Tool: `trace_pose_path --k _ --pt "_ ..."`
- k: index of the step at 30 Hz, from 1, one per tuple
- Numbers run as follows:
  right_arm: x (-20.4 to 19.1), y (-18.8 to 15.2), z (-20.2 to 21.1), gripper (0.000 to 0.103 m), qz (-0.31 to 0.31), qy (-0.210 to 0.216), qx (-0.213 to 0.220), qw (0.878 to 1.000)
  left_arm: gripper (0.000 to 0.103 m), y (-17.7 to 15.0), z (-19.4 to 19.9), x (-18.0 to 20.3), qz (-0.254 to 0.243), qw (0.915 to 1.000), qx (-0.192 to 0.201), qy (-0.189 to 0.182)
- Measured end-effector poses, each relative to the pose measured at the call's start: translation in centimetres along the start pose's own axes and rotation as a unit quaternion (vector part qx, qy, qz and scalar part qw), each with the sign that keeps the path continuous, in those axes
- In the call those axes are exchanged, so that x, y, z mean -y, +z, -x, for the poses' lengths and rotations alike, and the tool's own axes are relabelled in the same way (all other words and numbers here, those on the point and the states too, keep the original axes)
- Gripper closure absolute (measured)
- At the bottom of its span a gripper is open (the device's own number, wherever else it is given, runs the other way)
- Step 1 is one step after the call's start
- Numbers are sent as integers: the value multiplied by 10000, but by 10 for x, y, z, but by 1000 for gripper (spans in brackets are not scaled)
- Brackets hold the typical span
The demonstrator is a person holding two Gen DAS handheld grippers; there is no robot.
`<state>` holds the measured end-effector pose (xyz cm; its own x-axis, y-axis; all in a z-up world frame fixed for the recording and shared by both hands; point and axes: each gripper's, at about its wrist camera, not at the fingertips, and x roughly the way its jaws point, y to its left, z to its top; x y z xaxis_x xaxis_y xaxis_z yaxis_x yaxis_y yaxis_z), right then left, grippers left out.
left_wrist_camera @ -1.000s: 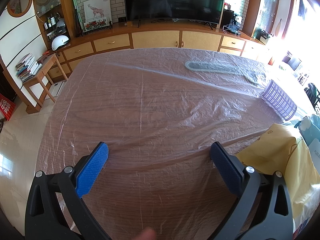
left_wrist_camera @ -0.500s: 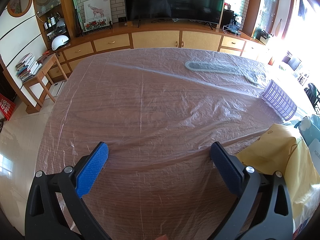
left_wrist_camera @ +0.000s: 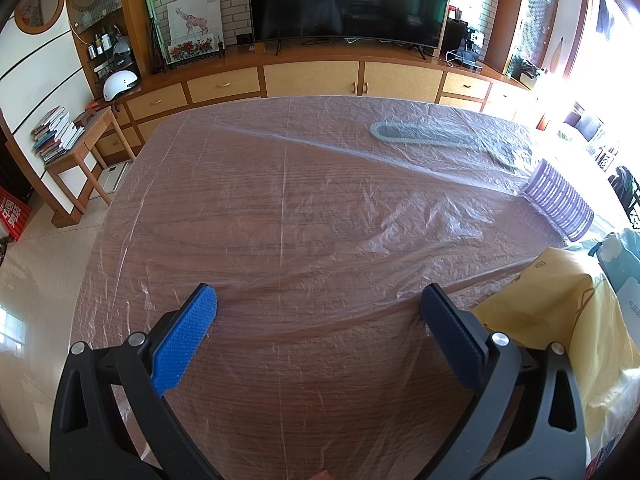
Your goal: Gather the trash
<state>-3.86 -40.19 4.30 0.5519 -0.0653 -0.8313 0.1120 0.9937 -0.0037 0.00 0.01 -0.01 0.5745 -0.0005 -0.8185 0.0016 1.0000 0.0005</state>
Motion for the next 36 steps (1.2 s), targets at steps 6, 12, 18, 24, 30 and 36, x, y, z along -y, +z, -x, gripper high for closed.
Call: trace_pose_path --k 6,12,18,24,30,36 --pt "0 0 0 4 -1 1 -1 10000 1 0 0 0 3 10000 0 1" --pt "0 0 0 4 4 -2 2 10000 1 0 0 0 4 10000 1 1" --pt "0 0 0 4 -1 0 0 10000 1 0 0 0 3 10000 0 2" --pt "0 0 0 4 0 1 0 10000 1 0 0 0 4 10000 0 0" --pt "0 0 0 4 8 2 3 10000 1 0 0 0 4 10000 0 1" --pt "7 0 2 4 -227 -64 -16 9997 1 0 0 0 34 10000 0 21"
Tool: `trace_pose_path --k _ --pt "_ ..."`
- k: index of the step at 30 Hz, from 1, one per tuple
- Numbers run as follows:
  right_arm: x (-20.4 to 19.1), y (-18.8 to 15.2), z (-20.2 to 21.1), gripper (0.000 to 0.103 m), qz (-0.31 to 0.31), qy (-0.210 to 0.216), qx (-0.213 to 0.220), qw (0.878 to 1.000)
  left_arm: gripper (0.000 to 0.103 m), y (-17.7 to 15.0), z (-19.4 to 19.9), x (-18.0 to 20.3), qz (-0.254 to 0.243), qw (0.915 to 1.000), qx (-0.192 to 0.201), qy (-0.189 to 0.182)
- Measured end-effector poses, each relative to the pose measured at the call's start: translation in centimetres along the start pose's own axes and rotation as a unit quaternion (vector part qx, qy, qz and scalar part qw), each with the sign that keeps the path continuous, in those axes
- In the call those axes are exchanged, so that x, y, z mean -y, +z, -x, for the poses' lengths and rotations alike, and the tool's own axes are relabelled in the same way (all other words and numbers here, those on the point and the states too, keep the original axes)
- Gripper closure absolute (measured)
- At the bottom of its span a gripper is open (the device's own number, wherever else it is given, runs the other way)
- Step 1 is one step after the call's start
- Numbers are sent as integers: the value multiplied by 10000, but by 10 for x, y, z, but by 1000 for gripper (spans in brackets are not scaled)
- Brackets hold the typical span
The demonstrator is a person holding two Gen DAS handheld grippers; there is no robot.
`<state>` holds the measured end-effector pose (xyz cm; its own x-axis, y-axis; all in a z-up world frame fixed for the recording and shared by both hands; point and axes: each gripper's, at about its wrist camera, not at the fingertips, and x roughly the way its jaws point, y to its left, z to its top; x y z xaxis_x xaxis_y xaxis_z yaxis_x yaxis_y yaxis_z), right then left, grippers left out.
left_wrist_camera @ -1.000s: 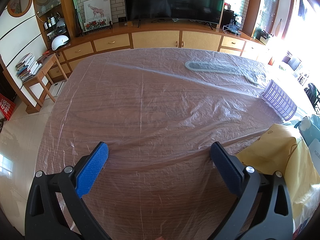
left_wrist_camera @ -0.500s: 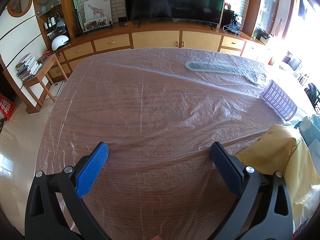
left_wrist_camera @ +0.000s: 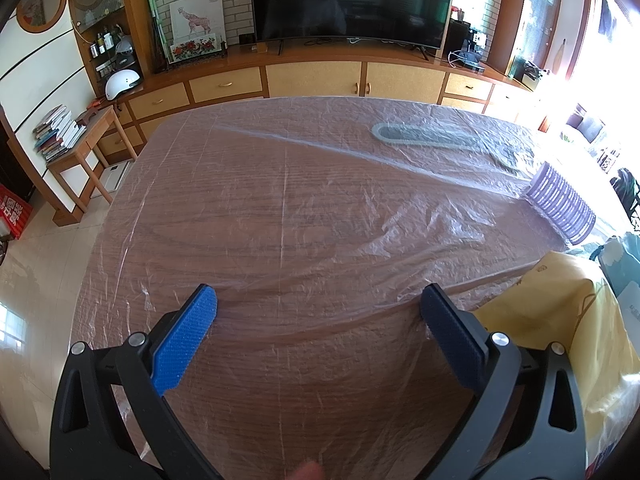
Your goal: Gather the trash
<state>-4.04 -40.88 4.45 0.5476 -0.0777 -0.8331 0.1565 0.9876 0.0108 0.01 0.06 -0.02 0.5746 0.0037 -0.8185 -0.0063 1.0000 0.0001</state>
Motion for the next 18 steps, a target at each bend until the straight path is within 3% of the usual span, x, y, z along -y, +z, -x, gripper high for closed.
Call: trace_pose_path --k 5,8,13,18 --pt "19 3 19 4 -224 -74 230 9995 2 0 1 -6 27 9999 -35 93" --pt "28 3 43 4 -255 -16 459 9986 2 2 16 -13 212 9996 143 75" --pt "18 -15 98 4 -30 457 821 9956 2 -2 60 -22 135 9983 569 61" --pt "-18 -44 142 4 431 1106 958 9883 2 -20 105 -11 -100 9962 813 -280"
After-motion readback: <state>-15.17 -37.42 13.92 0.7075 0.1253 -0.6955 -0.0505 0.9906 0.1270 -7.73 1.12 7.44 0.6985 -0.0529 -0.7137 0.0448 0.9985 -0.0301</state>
